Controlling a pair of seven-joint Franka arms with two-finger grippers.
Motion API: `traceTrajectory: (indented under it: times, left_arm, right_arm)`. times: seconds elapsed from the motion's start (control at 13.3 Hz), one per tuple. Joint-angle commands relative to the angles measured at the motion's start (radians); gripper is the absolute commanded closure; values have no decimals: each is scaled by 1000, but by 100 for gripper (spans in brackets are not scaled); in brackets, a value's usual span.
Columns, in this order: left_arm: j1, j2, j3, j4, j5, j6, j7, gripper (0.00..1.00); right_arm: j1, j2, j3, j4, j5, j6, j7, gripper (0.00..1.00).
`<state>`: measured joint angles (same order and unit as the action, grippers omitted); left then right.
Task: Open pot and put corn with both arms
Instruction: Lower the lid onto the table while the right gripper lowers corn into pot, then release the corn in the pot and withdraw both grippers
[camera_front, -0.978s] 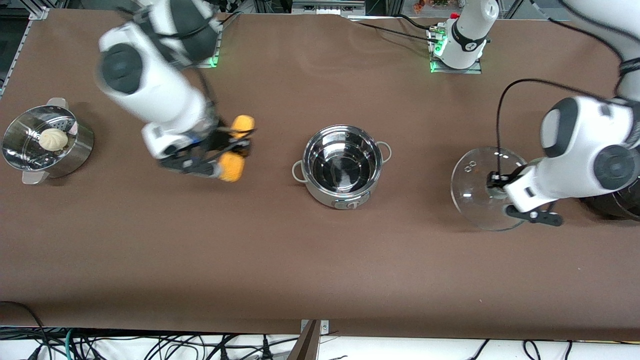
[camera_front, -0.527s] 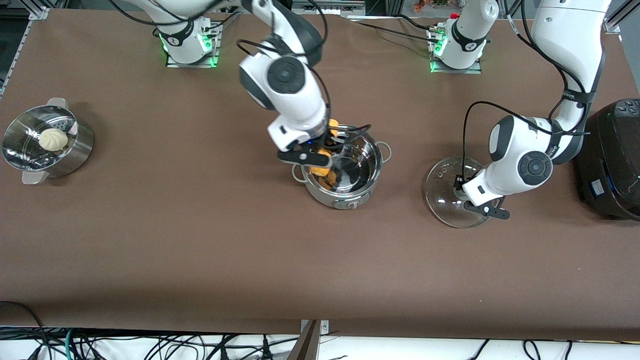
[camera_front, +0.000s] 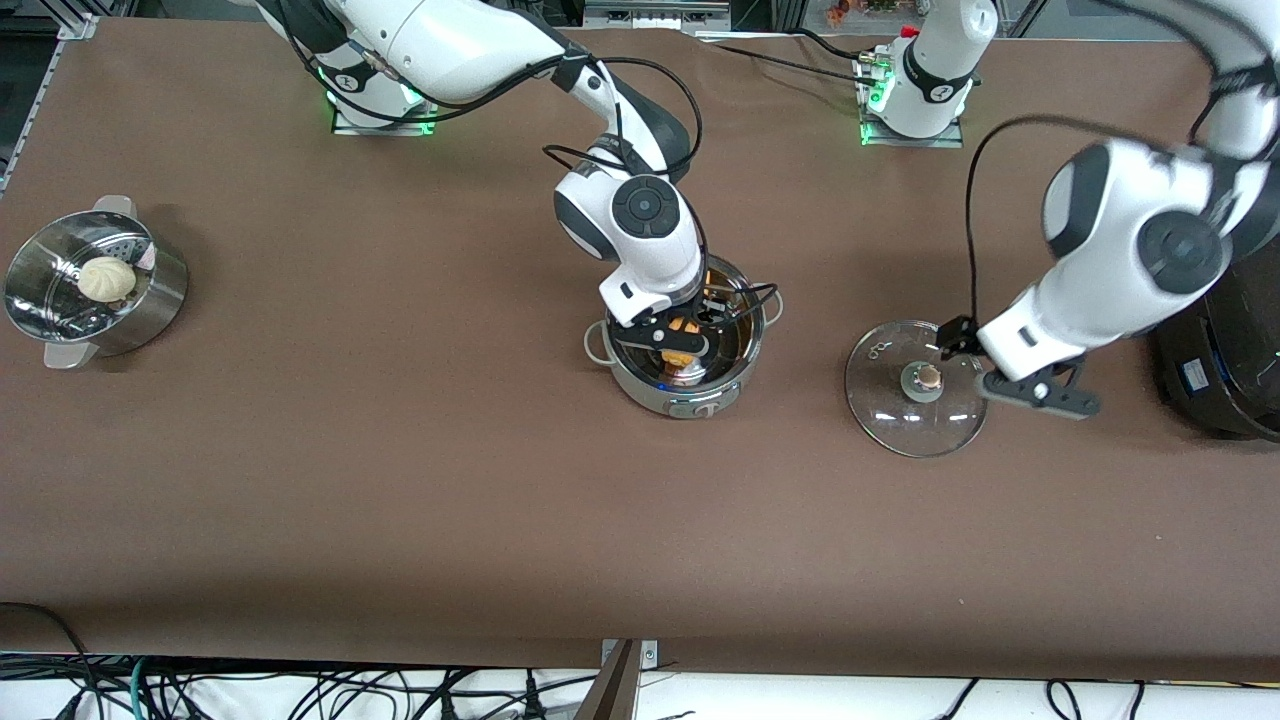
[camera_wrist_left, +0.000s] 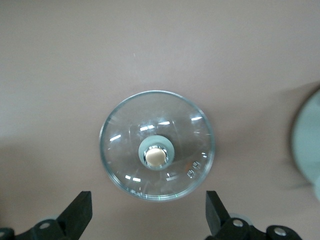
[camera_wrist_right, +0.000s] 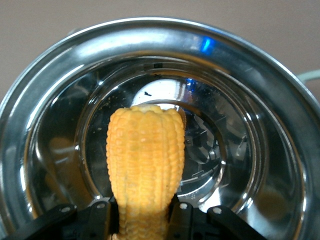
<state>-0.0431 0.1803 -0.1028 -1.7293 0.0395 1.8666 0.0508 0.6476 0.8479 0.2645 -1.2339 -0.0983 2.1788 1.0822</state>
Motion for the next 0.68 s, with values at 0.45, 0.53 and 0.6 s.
traceTrajectory:
  times: [0.45, 0.53, 0.6]
  left_arm:
    - [2, -19, 0, 284, -20, -293, -227, 0]
    - [-3, -42, -1, 277, -21, -291, -233, 0]
    - [-4, -53, -1, 272, -24, -294, -244, 0]
  right_arm:
    - [-128, -137, -24, 206, -54, -464, -274, 0]
    - [-229, -194, -22, 205, -40, -529, -415, 0]
    - [-334, -231, -21, 205, -9, -581, -503, 0]
